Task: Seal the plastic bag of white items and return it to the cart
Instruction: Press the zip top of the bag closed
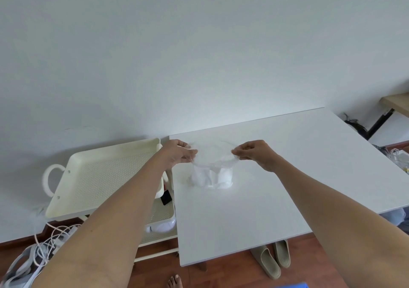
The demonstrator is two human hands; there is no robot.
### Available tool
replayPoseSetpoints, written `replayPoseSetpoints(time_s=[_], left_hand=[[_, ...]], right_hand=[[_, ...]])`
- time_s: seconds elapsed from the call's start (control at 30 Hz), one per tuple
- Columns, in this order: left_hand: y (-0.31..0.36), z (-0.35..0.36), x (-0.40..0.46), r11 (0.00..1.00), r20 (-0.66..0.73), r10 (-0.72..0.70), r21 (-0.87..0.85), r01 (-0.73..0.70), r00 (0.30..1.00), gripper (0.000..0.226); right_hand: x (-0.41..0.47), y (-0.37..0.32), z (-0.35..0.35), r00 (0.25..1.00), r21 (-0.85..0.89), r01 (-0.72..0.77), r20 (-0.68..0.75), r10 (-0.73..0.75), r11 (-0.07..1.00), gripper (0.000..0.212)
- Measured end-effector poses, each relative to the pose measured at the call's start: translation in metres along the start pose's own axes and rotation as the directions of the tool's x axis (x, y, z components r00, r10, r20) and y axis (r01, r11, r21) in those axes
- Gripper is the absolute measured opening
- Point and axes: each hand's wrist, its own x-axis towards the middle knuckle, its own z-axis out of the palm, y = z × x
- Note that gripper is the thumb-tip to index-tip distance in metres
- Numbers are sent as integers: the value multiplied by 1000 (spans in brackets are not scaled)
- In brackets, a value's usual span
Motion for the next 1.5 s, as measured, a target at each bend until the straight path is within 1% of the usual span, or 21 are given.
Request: replayPoseSetpoints(time_s=[0.1,0.17,0.3,0.43,0.53,0.67,0.73,0.83,0.9,1.0,1.07,1.27,1.37,1.5], left_hand=[[-4,-2,0,998,5,-23,-59,24,1000,38],[-7,-4,-1,998,3,-26,-60,26,1000,32],[-9,-7,-2,999,-4,-18,36,18,1000,29],[1,-9,-3,990,-3,58,126,-57,998,28],[14,-10,-4,974,-11,119,194,-115,993,26],[25,-12,-4,956,-44,152,260,-136,987,27],[27,-12,-2,953,-77,165,271,-139,983,28],[26,-12,3,947,-166,198,289,-144,966,29],[26,-12,5,946,-185,199,292,-139,962,29],[28,-9,5,929,-164,169,355,-101,972,27],[30,-8,6,913,-149,149,400,-78,978,26],[27,-15,5,935,-22,98,343,-85,995,32],[19,-18,6,951,-15,117,289,-108,993,30],[13,-18,6,960,-6,150,242,-144,989,30]], right_hand=[[1,0,-5,996,101,-67,58,61,993,36],[0,1,-7,992,96,-110,79,103,989,38],[-1,0,-8,985,60,-158,84,153,986,37],[-3,-10,-5,984,-2,-150,92,149,989,35],[-3,-21,-4,988,1,-135,76,135,991,31],[0,-35,-4,992,2,-120,42,120,993,27],[2,-38,-5,992,-18,-126,26,126,992,24],[4,-39,-4,991,-44,-136,0,136,990,19],[5,-38,-4,990,-75,-140,-43,138,987,16],[9,-38,-1,988,-197,-132,-107,113,972,17],[11,-42,0,988,-257,-128,-119,100,958,17],[8,-44,-9,999,-237,-13,-50,1,971,24],[6,-36,-13,998,-240,25,-46,-37,970,26],[4,-29,-14,990,-213,98,-78,-117,972,21]])
